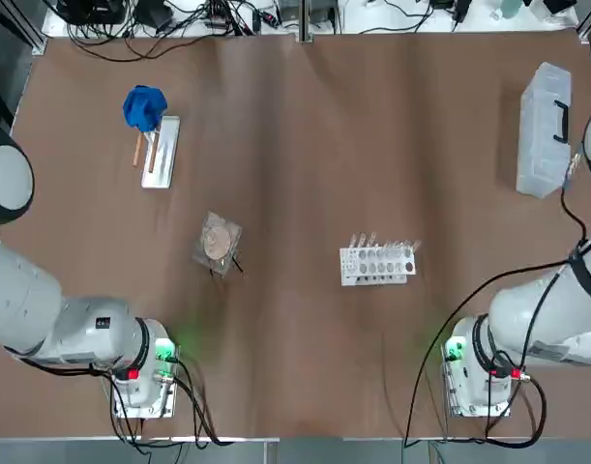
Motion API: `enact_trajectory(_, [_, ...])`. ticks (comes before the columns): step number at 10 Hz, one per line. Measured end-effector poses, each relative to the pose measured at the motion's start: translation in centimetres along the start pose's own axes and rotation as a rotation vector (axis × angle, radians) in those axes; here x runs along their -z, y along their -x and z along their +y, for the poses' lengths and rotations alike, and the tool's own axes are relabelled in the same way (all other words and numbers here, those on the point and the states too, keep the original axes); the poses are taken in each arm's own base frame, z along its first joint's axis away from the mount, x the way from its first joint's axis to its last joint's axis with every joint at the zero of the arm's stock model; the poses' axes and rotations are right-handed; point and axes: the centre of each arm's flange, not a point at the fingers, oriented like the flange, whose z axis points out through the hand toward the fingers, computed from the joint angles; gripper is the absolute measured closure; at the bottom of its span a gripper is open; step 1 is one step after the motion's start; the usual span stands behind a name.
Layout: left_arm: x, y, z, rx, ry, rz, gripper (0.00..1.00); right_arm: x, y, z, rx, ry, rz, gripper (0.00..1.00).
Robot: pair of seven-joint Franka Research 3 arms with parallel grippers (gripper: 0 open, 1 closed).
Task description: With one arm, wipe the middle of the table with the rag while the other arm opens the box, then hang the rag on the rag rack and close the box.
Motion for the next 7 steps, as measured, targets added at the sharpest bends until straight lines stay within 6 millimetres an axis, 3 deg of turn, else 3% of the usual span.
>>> enact_trajectory(3, [0.1, 0.0, -0.1, -0.003, 0.0, 0.0, 0.02, 0.6, 2.3, -1.0, -0.064, -0.021, 0.007, 0.0])
enact_trajectory(7, [-0.1, 0.1, 0.1, -0.008, 0.0, -0.007, 0.02, 2.0, 3.6, -5.2, -0.085, -0.02, 0.012, 0.0])
